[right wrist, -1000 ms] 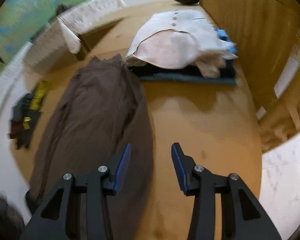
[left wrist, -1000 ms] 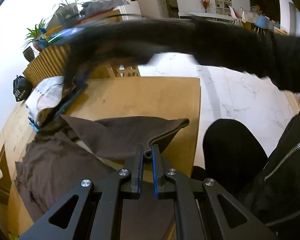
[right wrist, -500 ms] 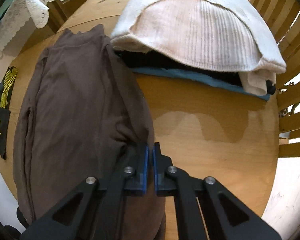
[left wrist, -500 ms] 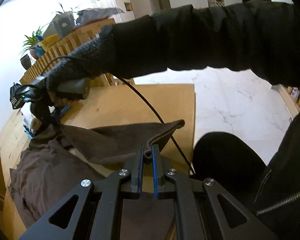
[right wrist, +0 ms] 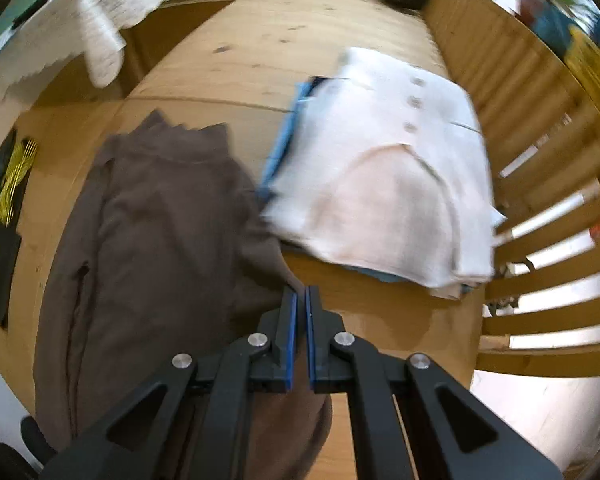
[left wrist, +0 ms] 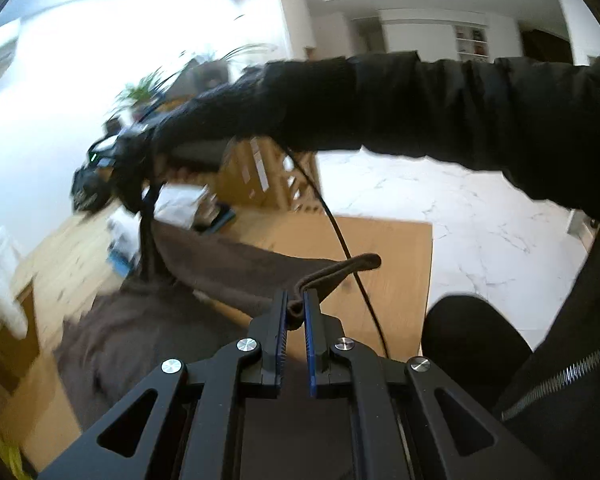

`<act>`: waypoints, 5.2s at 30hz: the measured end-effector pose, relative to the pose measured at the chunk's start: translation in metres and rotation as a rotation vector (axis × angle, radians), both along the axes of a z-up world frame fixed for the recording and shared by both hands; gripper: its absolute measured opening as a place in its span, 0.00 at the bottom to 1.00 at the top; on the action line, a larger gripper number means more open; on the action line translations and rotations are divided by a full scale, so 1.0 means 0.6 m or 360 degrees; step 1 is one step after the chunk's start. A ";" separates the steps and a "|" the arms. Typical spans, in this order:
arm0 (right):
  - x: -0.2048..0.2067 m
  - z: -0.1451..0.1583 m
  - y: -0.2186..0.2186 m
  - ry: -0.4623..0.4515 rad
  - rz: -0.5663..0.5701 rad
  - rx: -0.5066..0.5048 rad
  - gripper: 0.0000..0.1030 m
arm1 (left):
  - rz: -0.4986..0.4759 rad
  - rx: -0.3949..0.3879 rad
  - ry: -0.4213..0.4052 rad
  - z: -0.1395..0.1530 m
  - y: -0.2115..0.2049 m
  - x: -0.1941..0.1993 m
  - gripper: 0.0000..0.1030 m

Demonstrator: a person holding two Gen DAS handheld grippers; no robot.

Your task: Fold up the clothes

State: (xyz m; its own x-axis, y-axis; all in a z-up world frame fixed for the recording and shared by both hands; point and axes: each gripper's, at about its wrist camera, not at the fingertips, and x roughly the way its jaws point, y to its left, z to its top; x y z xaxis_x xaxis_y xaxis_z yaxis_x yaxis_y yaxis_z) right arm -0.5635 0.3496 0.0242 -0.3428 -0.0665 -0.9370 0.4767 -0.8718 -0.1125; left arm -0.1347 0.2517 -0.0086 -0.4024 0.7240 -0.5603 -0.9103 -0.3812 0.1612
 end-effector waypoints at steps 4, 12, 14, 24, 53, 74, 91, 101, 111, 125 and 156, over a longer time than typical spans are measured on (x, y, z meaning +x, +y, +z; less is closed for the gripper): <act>0.013 -0.050 -0.038 -0.0015 0.0037 0.0127 0.04 | 0.0130 -0.0041 -0.0157 -0.037 -0.041 -0.006 0.07; 0.048 -0.103 0.038 -0.0110 -0.0086 0.0032 0.05 | -0.0019 -0.0129 -0.0119 -0.045 -0.012 0.016 0.07; 0.056 -0.096 0.052 -0.0127 -0.0088 -0.0045 0.05 | -0.0054 -0.0142 -0.0110 -0.044 0.000 0.029 0.07; 0.111 -0.101 -0.119 -0.0170 0.0255 -0.0044 0.05 | 0.0030 -0.0225 -0.0286 -0.094 -0.028 0.068 0.07; 0.152 -0.173 0.090 -0.0096 -0.0027 -0.0601 0.19 | 0.0662 -0.0390 -0.0627 -0.099 0.027 -0.536 0.28; 0.194 -0.189 0.093 0.0032 0.0109 -0.0458 0.27 | 0.0719 -0.0386 -0.0909 -0.214 0.149 -0.692 0.30; 0.176 -0.203 0.079 0.0037 0.0145 -0.0439 0.29 | 0.0835 -0.0287 -0.0870 -0.214 0.077 -0.699 0.16; 0.154 -0.203 0.077 -0.0040 0.0091 -0.0449 0.27 | 0.0517 -0.0341 -0.0877 -0.206 0.095 -0.618 0.25; 0.202 -0.158 0.130 -0.0187 0.0001 -0.0601 0.29 | 0.0696 -0.0393 -0.0555 -0.088 -0.015 -0.438 0.27; 0.473 -0.127 0.197 -0.0389 0.0145 -0.0801 0.30 | 0.0464 -0.0187 -0.0946 -0.104 -0.119 -0.048 0.34; 0.425 -0.159 0.159 -0.0209 0.0162 -0.0464 0.07 | 0.0525 -0.0198 -0.0983 -0.170 -0.057 -0.017 0.15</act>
